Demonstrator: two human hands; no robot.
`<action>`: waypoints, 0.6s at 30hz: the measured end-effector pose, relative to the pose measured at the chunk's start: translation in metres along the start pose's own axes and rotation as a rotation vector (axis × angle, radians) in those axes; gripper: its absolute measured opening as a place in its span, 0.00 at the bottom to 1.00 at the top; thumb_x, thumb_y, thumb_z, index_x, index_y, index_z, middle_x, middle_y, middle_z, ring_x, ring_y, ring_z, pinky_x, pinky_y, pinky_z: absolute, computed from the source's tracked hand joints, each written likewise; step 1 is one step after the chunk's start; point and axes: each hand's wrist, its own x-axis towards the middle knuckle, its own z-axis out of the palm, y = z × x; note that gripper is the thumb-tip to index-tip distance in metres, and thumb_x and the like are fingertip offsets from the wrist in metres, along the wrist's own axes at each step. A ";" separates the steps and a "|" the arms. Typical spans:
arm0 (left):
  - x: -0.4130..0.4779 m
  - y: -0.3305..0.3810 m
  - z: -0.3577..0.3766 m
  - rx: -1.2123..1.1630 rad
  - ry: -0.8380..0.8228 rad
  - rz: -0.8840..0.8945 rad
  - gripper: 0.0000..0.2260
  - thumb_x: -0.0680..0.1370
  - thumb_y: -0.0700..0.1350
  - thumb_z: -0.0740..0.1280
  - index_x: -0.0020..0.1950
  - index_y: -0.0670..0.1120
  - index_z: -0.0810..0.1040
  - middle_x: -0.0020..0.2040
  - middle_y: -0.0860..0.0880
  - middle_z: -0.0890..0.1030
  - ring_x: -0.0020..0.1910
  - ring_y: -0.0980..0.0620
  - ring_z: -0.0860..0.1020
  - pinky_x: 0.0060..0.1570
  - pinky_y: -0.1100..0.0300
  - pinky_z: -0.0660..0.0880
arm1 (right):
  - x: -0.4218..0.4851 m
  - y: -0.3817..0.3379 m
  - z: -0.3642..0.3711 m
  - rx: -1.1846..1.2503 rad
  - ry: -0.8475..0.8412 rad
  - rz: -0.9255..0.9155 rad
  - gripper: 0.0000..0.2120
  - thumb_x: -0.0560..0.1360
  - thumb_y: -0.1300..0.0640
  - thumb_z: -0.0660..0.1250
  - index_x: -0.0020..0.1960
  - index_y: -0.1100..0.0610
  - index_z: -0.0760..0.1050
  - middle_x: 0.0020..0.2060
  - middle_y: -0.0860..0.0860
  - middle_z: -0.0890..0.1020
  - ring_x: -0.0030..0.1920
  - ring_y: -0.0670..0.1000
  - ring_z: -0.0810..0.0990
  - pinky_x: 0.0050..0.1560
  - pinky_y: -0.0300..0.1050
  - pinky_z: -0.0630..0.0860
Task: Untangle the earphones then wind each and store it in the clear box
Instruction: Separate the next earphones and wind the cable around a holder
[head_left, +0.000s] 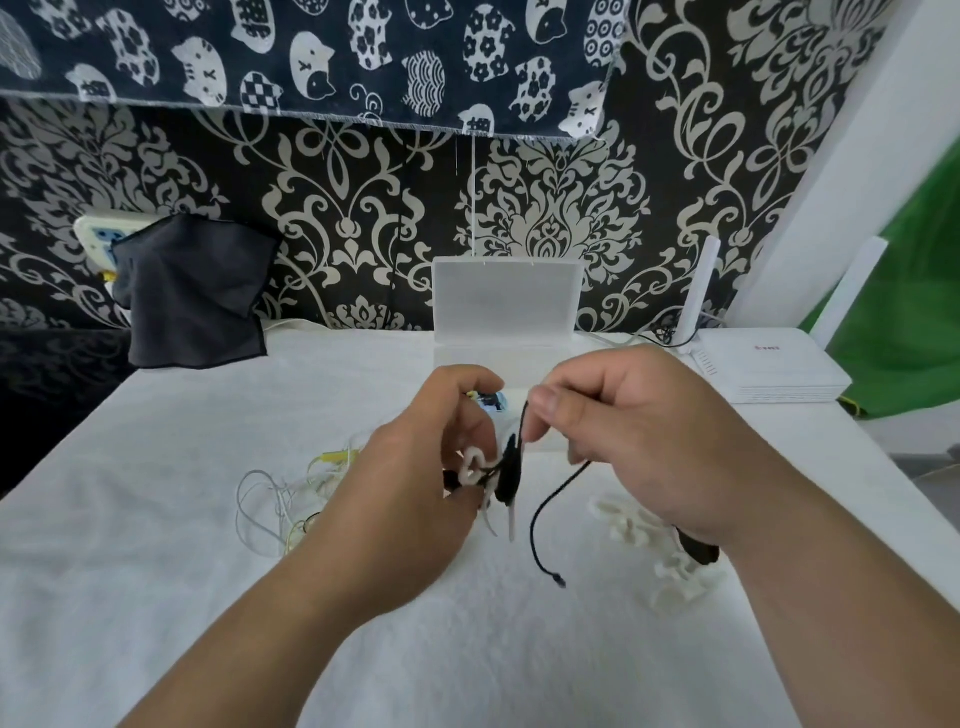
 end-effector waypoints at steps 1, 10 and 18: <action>0.000 0.001 0.000 -0.059 -0.030 -0.017 0.31 0.71 0.28 0.68 0.63 0.60 0.68 0.45 0.56 0.77 0.44 0.50 0.78 0.49 0.50 0.78 | 0.001 0.004 0.002 0.013 0.030 -0.001 0.15 0.80 0.53 0.65 0.36 0.52 0.82 0.23 0.48 0.67 0.25 0.46 0.65 0.31 0.42 0.66; 0.005 0.002 -0.001 -0.576 -0.127 -0.090 0.28 0.65 0.28 0.67 0.57 0.55 0.73 0.43 0.49 0.78 0.37 0.53 0.75 0.36 0.63 0.72 | 0.008 0.023 0.012 0.027 0.154 0.152 0.17 0.80 0.49 0.64 0.36 0.52 0.79 0.26 0.51 0.64 0.26 0.48 0.61 0.32 0.43 0.61; 0.004 0.004 0.002 -0.668 -0.044 -0.085 0.24 0.66 0.28 0.68 0.56 0.49 0.72 0.43 0.47 0.77 0.40 0.48 0.78 0.37 0.59 0.74 | 0.009 0.031 0.024 0.013 -0.072 0.378 0.19 0.80 0.52 0.62 0.33 0.54 0.78 0.25 0.45 0.68 0.29 0.50 0.64 0.35 0.47 0.60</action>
